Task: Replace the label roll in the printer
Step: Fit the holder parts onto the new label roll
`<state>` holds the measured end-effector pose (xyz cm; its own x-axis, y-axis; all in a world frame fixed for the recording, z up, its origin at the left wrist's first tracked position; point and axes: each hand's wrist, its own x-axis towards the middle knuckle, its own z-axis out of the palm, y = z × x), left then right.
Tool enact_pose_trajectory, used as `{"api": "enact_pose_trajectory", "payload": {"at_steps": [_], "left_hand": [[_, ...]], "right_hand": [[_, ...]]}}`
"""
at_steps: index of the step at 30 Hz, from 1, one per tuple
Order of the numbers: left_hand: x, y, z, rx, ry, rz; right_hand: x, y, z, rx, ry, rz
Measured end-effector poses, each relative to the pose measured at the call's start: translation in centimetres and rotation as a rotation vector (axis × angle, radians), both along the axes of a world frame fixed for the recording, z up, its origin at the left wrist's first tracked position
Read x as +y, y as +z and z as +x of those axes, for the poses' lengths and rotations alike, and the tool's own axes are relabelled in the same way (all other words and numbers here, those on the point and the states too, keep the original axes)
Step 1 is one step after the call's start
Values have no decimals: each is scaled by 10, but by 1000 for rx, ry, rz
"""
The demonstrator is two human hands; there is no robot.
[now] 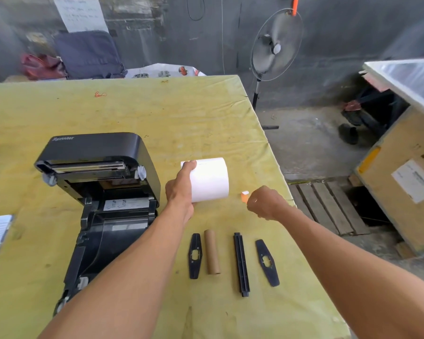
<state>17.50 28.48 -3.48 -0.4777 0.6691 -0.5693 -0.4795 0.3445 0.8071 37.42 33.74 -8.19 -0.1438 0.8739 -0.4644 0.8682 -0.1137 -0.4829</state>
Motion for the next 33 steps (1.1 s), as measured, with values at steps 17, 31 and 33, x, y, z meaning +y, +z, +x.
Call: {"api": "enact_pose_trajectory", "payload": {"at_steps": [17,31,33], "left_hand": [[-112,22,-18,-92,-272,89],[-121,16,-4,-51,-198,254],[-110,11,-6,-79,-174,247]], "right_hand": [[-131,59,-44,835,-224,-296],[-148,89,-20,895,-374,-381],[-135,80,-12,842,-442,-305]]}}
